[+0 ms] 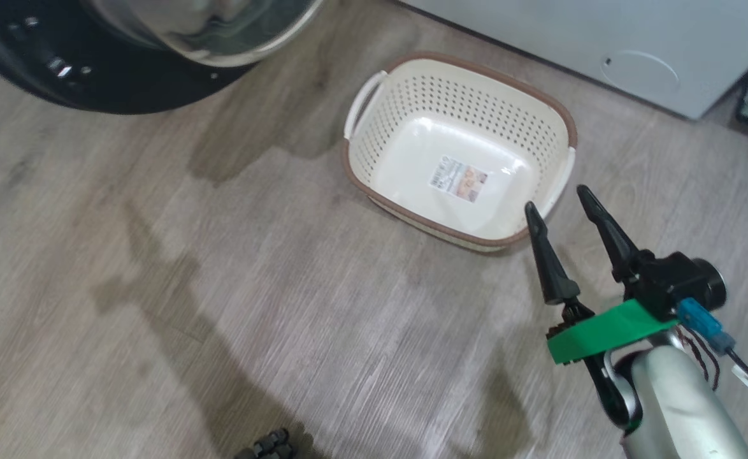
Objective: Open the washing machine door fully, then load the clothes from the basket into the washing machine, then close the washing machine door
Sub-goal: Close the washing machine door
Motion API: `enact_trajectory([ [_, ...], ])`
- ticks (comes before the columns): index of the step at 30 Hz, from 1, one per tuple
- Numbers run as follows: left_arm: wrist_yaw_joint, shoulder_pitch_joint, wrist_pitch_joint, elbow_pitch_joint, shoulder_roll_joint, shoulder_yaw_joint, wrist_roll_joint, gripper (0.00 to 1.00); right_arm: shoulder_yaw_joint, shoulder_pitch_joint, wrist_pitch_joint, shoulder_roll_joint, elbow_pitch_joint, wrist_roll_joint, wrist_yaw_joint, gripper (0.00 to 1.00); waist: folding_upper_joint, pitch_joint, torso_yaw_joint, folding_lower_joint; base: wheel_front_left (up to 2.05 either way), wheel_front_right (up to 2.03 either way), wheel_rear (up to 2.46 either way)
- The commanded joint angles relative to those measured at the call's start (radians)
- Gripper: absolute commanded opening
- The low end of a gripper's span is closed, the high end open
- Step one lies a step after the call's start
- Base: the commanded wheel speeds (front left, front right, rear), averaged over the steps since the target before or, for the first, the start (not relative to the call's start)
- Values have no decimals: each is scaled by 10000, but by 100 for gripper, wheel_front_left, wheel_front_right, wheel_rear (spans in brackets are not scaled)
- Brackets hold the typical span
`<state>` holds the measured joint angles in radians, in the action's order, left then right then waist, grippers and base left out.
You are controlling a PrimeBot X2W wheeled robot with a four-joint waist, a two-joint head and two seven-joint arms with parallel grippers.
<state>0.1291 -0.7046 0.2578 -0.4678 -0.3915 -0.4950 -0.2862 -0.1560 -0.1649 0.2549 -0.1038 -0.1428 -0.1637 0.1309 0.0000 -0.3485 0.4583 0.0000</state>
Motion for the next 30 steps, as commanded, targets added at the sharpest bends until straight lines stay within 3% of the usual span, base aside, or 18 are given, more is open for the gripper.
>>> enact_trajectory([
  [1,3,-804,40,-783,-826,-488,-461,0,-385,-253,10,-7,368,54,-2,100,0,-286,-288,0,0,0,0],
  [7,11,-2593,-63,-3841,-1313,-1062,-1792,0,-558,-522,-5,3,420,40,-2,100,0,-574,-786,0,0,0,0],
  [12,13,-3734,-1524,-5616,-1392,-1805,-4013,0,-589,-648,10,10,400,45,-2,100,0,-754,-1105,0,0,0,0],
  [18,14,-4550,-3106,-6893,-1347,-2684,-5861,0,-606,-719,33,72,326,55,-2,100,0,-876,-1335,0,0,0,0],
  [30,14,-4827,-5010,-7755,-1314,-3054,-6913,0,-638,-852,62,115,245,-4,-2,100,0,-813,-1476,0,0,0,0],
])
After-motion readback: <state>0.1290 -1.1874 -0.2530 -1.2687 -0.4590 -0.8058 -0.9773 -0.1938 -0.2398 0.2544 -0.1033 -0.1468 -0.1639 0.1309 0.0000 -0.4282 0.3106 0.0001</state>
